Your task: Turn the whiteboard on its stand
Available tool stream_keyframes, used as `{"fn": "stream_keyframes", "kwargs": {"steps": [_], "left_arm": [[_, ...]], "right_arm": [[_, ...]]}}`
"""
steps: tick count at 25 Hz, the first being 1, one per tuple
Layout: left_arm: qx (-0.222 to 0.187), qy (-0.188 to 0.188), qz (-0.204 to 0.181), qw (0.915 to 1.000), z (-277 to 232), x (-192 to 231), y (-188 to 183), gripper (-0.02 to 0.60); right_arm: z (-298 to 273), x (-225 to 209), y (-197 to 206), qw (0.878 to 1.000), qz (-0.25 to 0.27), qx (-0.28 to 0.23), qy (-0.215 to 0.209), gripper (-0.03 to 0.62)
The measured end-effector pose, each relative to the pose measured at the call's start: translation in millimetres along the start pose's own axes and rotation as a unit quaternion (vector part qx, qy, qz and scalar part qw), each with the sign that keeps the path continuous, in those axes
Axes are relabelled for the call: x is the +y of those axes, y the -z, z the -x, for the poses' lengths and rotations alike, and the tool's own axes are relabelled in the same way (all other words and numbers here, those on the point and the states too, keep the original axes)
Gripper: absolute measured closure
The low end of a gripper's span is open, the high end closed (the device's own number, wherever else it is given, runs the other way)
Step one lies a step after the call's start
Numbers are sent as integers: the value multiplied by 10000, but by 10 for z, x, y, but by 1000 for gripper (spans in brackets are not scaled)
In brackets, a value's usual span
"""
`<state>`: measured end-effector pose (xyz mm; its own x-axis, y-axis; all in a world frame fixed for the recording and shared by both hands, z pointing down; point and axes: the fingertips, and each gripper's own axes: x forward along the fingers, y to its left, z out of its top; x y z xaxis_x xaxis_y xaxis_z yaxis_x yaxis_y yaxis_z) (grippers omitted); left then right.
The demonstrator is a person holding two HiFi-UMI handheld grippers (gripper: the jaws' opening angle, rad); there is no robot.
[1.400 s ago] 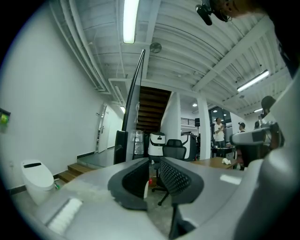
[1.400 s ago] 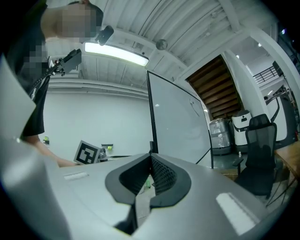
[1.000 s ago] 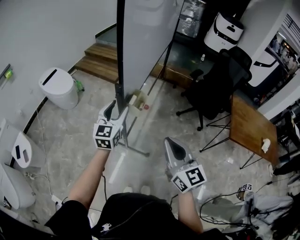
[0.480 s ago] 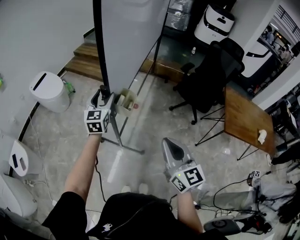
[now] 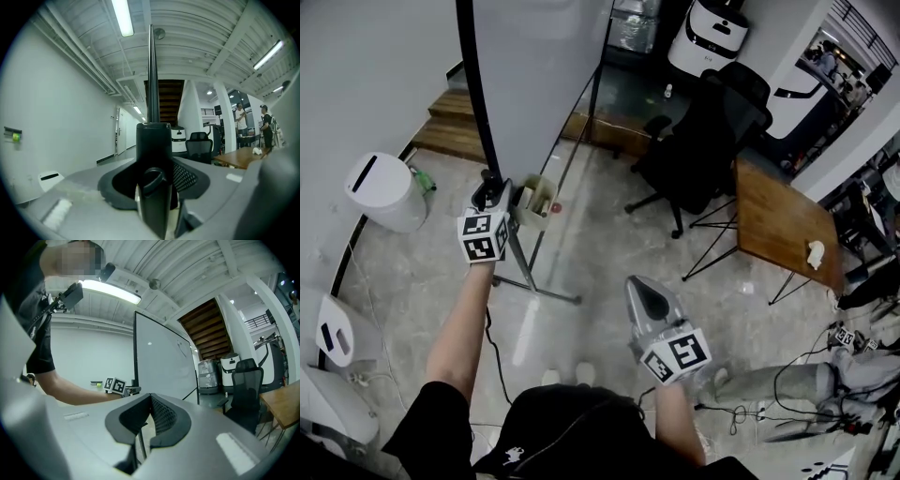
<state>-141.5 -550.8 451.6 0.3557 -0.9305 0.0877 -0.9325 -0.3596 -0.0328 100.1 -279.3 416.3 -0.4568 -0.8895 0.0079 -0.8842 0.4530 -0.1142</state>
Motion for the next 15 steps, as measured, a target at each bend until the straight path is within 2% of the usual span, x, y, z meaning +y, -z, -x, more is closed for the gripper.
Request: {"fn": "stream_keyframes", "kwargs": {"steps": [15], "left_arm": [[105, 6, 140, 9998, 103, -3, 21, 391]], "right_arm": [[254, 124, 20, 9999, 47, -6, 160, 585]]}}
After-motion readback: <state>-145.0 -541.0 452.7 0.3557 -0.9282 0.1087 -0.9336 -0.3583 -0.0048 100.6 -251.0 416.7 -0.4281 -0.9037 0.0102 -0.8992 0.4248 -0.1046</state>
